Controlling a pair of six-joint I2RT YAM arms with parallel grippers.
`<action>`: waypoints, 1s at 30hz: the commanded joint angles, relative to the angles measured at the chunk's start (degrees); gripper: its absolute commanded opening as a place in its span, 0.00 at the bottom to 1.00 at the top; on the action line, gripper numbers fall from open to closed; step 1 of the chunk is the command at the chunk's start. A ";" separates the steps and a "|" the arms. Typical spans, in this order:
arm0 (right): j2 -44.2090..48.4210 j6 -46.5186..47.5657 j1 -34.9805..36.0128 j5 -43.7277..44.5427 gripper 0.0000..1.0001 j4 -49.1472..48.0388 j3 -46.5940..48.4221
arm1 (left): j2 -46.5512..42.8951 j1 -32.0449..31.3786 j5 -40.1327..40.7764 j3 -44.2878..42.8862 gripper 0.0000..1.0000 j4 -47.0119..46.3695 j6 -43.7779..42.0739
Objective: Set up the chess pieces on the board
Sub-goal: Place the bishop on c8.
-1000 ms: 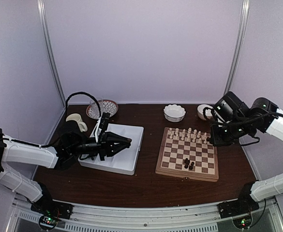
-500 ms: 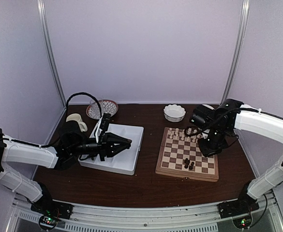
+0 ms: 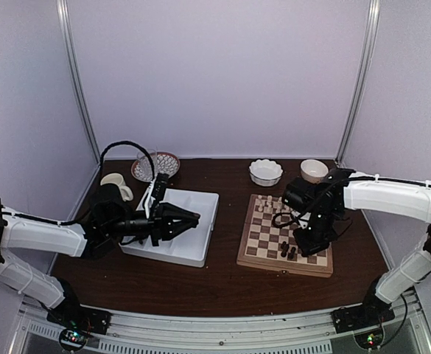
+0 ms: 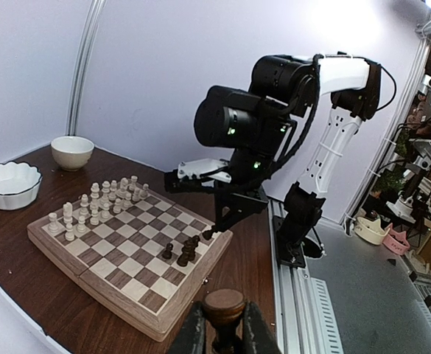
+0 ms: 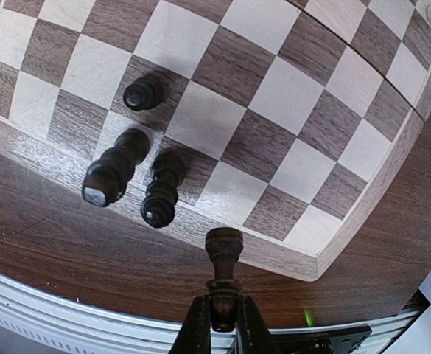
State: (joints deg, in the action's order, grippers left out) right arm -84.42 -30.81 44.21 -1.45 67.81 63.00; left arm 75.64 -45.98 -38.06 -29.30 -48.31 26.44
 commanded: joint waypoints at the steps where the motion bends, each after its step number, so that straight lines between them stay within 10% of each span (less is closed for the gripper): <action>1: -1.89 1.12 -0.35 -1.82 0.00 -3.18 -1.04 | -1.21 -0.42 0.36 0.21 0.10 -0.83 -1.04; 30: -6.15 1.62 -0.44 3.13 0.01 -4.17 -1.79 | -1.14 -0.52 -0.12 0.12 0.10 -0.64 -1.04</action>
State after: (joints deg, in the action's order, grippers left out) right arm -89.91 -29.82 44.21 -0.05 64.47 61.43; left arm 75.40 -46.15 -38.09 -29.30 -47.90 26.44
